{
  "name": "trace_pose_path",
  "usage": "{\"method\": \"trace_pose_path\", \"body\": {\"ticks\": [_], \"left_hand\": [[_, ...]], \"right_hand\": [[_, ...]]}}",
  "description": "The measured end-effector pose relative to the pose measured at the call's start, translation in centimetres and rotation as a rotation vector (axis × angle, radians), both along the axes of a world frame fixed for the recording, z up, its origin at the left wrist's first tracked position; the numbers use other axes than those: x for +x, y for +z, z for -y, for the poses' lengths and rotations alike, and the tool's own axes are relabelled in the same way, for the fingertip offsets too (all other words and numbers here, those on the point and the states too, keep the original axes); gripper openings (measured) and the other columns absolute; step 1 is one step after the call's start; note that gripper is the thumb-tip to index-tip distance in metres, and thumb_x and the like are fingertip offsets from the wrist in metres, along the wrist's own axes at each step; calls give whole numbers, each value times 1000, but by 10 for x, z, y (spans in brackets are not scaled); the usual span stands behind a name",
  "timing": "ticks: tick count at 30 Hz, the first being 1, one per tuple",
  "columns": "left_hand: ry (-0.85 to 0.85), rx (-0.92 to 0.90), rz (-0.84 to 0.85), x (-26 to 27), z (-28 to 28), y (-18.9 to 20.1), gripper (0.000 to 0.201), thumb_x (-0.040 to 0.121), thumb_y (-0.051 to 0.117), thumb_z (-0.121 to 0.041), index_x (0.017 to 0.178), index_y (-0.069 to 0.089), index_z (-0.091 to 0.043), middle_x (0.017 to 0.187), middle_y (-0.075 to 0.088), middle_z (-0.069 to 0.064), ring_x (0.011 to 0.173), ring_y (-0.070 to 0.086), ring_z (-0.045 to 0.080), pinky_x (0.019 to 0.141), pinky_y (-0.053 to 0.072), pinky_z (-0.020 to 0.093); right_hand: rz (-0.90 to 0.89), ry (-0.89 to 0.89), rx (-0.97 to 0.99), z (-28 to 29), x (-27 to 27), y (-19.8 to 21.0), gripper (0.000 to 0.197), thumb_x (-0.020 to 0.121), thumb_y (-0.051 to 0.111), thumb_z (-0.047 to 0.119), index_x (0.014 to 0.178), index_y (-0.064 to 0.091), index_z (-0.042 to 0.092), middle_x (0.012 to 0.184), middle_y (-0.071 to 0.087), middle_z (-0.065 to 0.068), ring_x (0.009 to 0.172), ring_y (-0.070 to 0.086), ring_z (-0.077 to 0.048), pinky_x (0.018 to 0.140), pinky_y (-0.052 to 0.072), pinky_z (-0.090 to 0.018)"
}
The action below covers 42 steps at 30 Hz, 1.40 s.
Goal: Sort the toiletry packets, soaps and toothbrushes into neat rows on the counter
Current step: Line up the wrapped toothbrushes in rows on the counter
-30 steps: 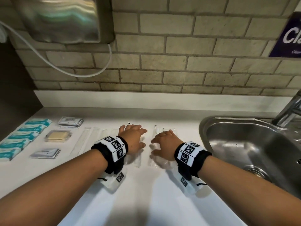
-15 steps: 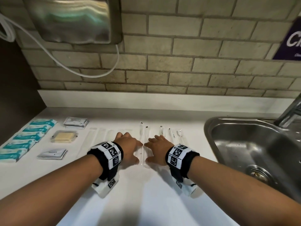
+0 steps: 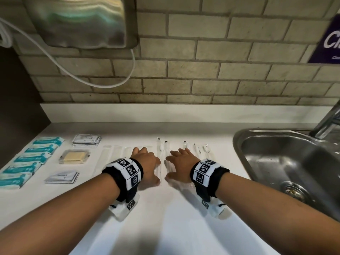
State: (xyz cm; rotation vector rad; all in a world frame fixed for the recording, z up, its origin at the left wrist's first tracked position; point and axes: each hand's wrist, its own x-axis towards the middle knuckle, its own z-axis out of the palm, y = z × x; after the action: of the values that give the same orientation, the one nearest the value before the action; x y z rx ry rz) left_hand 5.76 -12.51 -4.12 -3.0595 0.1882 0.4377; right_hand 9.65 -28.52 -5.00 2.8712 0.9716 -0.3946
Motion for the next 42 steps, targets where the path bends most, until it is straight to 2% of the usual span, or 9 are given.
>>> {"method": "trace_pose_path", "body": {"ticks": [2, 3, 7, 12, 19, 27, 31, 35, 42], "left_hand": [[-14, -28, 67, 0, 0, -1, 68, 64, 59, -64, 125, 53, -34, 124, 52, -5, 114, 38, 21, 98, 31, 37], [-23, -43, 94, 1, 0, -2, 77, 64, 61, -65, 133, 47, -35, 133, 48, -5, 120, 36, 20, 102, 29, 37], [-23, -21, 57, 6, 1, 0, 84, 67, 65, -64, 143, 38, -38, 155, 30, -4, 139, 21, 23, 110, 18, 39], [-47, 39, -7, 6, 3, -2, 75, 75, 56, -65, 142, 41, -34, 143, 46, -5, 136, 26, 27, 107, 20, 41], [27, -24, 15, 9, -1, -7, 81, 69, 58, -70, 141, 43, -34, 139, 50, -10, 137, 22, 25, 106, 23, 38], [8, -22, 1, 3, -1, -4, 73, 70, 60, -67, 134, 49, -32, 134, 55, -10, 139, 25, 26, 106, 19, 40], [40, -43, 5, 4, -1, -4, 80, 69, 61, -67, 140, 43, -36, 141, 49, -8, 142, 20, 25, 109, 11, 42], [88, -94, 10, 7, 3, -1, 85, 67, 62, -68, 143, 37, -39, 153, 35, -4, 146, 10, 25, 115, -3, 48], [-61, -104, 2, 28, 41, 2, 75, 80, 55, -65, 147, 32, -39, 160, 20, -6, 149, -2, 24, 114, -14, 51]], "right_hand": [[0, 12, 3, -2, 1, -1, 74, 89, 50, 55, 151, 26, 24, 160, 18, -6, 149, 11, -32, 121, 3, -47], [-2, 25, -12, -2, 2, -2, 76, 88, 51, 55, 151, 24, 24, 161, 18, -5, 149, 9, -31, 121, 2, -47], [-36, 35, -73, -2, 5, -5, 78, 85, 54, 55, 151, 24, 27, 161, 17, -4, 149, 5, -31, 121, 0, -47], [-36, 32, -47, 3, 5, -7, 67, 85, 53, 54, 144, 37, 28, 149, 36, -6, 144, 19, -33, 120, 7, -46], [-37, 50, -28, 5, 7, -7, 64, 83, 54, 55, 140, 42, 27, 147, 40, -5, 143, 20, -32, 119, 8, -45], [-37, 73, -30, 3, 10, -8, 62, 81, 55, 54, 136, 46, 28, 142, 45, -4, 140, 25, -31, 119, 10, -46], [-40, 76, -29, 3, 9, -5, 64, 84, 53, 55, 140, 42, 27, 149, 39, -5, 144, 20, -30, 120, 6, -47], [-24, 68, 1, 9, 7, 6, 69, 90, 49, 55, 149, 30, 24, 158, 25, -4, 148, 13, -28, 121, 5, -47], [2, -36, -104, 51, 17, 18, 70, 91, 50, 50, 151, 27, 21, 159, 23, -3, 149, 10, -24, 122, 3, -45]]}}
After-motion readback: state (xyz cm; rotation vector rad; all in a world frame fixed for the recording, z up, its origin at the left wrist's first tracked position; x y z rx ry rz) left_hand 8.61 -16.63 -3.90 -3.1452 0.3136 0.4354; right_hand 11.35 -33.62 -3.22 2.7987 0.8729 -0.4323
